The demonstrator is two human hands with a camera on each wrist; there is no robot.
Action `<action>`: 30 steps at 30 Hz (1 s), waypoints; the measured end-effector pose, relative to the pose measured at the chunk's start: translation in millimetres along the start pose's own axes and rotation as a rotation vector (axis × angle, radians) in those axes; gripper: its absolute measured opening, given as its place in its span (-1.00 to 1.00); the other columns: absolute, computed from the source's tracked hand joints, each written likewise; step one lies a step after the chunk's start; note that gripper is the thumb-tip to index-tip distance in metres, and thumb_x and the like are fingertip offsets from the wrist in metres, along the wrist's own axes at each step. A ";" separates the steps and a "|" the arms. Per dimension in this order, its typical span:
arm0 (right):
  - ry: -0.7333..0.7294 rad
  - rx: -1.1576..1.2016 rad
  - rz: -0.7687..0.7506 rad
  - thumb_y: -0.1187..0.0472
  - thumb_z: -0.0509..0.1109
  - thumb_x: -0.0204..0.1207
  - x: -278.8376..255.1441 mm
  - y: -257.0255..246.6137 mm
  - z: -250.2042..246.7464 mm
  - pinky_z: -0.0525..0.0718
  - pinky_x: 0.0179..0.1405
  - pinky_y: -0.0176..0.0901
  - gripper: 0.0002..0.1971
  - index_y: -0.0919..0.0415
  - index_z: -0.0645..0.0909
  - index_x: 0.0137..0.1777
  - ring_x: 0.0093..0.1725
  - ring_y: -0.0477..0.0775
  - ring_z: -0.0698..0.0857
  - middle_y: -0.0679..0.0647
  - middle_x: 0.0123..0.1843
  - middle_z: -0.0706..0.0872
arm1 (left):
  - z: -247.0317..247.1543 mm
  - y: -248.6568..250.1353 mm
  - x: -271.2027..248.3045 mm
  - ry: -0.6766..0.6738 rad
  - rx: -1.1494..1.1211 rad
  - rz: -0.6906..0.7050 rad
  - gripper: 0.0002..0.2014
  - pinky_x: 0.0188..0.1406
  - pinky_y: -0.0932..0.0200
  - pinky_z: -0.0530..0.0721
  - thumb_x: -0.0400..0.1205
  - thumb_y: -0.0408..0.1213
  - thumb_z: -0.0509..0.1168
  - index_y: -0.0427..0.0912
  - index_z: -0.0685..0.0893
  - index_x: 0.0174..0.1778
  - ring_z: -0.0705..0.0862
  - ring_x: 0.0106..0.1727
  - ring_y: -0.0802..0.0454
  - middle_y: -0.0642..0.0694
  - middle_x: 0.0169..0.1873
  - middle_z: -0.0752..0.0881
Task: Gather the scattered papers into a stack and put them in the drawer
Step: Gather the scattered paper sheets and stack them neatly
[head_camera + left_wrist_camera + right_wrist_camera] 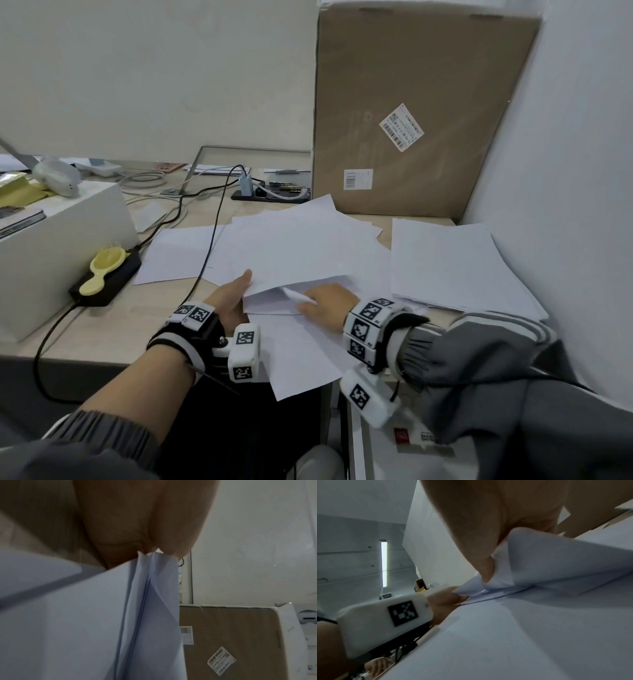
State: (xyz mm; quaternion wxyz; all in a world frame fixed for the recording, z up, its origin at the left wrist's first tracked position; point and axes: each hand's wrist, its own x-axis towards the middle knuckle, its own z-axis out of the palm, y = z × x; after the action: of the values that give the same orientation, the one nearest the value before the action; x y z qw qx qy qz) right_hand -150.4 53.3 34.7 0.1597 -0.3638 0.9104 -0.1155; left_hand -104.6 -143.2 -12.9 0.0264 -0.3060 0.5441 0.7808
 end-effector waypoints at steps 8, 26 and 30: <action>-0.134 0.146 -0.134 -0.13 0.22 0.61 -5.6 -19.3 1.2 0.54 0.31 -0.06 -0.55 0.20 0.69 0.21 0.26 0.09 0.63 0.09 0.24 0.72 | -4.3 3.5 -6.8 -0.105 0.080 -0.070 -0.65 -0.12 -0.06 0.76 0.70 -0.15 0.21 -0.37 0.63 0.23 0.80 -0.08 -0.25 -0.39 0.06 0.76; -0.055 0.114 0.311 0.06 0.25 0.60 -25.9 111.6 -11.3 0.48 0.04 -0.09 -0.57 0.41 0.50 0.28 0.31 0.25 0.58 0.28 0.34 0.60 | 22.8 57.5 1.0 0.395 0.348 0.363 -0.73 0.17 -0.14 0.61 0.61 -0.43 0.31 -0.45 0.59 0.20 0.62 0.06 -0.23 -0.35 0.06 0.67; -0.009 0.201 0.333 0.00 0.21 0.65 -23.3 116.0 -12.7 0.47 0.11 -0.14 -0.58 0.35 0.54 0.28 0.31 0.19 0.58 0.20 0.33 0.61 | 11.6 76.9 -12.1 0.441 0.239 0.433 -0.73 0.30 -0.24 0.60 0.61 -0.39 0.30 -0.42 0.58 0.20 0.65 0.10 -0.25 -0.31 0.03 0.67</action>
State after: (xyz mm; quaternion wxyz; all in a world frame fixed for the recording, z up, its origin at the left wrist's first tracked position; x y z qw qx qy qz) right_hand -211.8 152.9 13.4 0.2164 -0.1911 0.9411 -0.1761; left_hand -128.8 -160.9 59.8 -0.2230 -0.3395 0.6767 0.6140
